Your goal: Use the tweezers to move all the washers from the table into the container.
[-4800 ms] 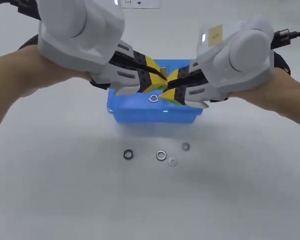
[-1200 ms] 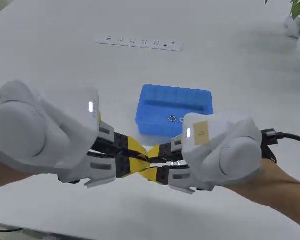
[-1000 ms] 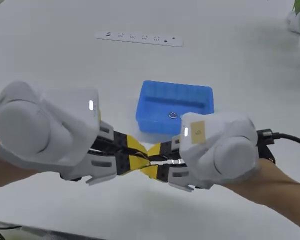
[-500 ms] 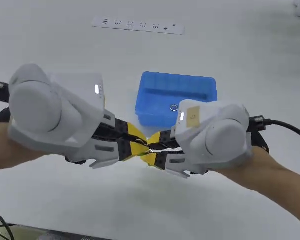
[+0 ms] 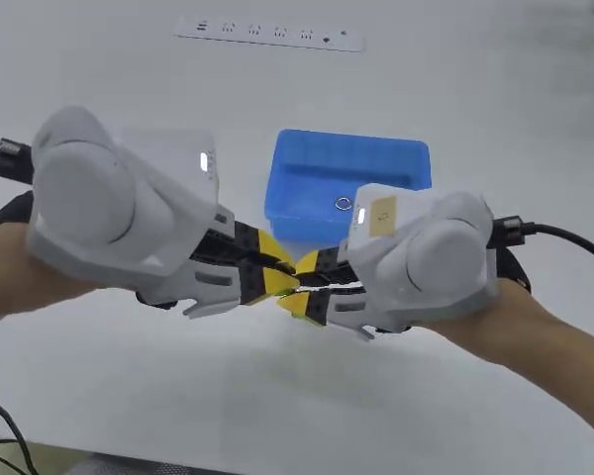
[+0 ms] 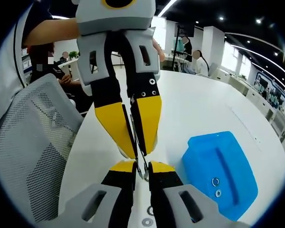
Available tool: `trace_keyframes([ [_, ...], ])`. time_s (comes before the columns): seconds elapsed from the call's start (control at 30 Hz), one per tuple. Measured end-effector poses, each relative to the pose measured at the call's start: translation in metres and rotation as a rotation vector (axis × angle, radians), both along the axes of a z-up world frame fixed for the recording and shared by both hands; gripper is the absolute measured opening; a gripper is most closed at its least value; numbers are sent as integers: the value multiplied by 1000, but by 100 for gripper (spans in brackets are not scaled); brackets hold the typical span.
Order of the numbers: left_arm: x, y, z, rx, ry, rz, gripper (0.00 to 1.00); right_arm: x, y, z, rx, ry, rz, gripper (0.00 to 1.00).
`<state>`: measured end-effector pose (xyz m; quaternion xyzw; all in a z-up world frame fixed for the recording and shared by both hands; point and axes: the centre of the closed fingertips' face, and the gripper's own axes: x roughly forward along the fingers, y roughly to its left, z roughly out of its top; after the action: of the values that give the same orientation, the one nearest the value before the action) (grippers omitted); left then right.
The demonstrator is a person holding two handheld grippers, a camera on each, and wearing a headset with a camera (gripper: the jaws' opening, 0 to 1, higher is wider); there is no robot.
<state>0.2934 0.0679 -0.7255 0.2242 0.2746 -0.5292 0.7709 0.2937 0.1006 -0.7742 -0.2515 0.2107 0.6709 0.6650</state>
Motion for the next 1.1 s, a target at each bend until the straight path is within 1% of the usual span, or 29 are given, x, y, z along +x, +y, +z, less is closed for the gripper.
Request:
trace_keyframes([
  [0.1,1,1,-1,-1,1,2,8,0,1,-1,1,6,1,11],
  [0.2,2,1,-3,-1,5,4,8,1,1,-3,-9,5,5,12],
  [0.27,4,2,-3,-13,10,10,7,2,1,-3,-6,10,3,12],
  [0.47,5,1,-2,-14,16,3,8,3,1,-3,-6,17,4,12],
  [0.5,5,1,-2,-16,22,-1,8,2,0,-3,-9,17,11,12],
  [0.53,5,1,-2,-17,21,-3,8,2,0,-3,-10,13,17,12],
  [0.6,6,0,-2,-20,24,-6,8,2,-1,-3,-13,-4,53,12],
  [0.63,6,0,-2,-19,22,-7,8,2,-1,-3,-18,-27,83,12],
  [0.67,6,0,-2,-18,22,-9,7,2,-2,-3,-22,-28,94,12],
  [0.7,6,-1,-3,-21,30,-13,7,1,-3,-4,-26,-15,101,11],
  [0.83,7,-3,-3,-23,25,-17,7,3,-4,-4,-28,7,127,11],
  [0.9,8,-3,-3,-23,27,-18,7,2,-5,-5,-43,4,151,11],
  [0.97,9,-2,-3,-20,22,-17,8,3,-6,-6,-48,-14,167,12],
  [1.03,9,-2,-3,-18,25,-17,7,2,-8,-6,-43,-5,168,12],
  [1.1,9,-1,-3,-20,27,-16,8,2,-9,-6,-44,-7,167,13],
])
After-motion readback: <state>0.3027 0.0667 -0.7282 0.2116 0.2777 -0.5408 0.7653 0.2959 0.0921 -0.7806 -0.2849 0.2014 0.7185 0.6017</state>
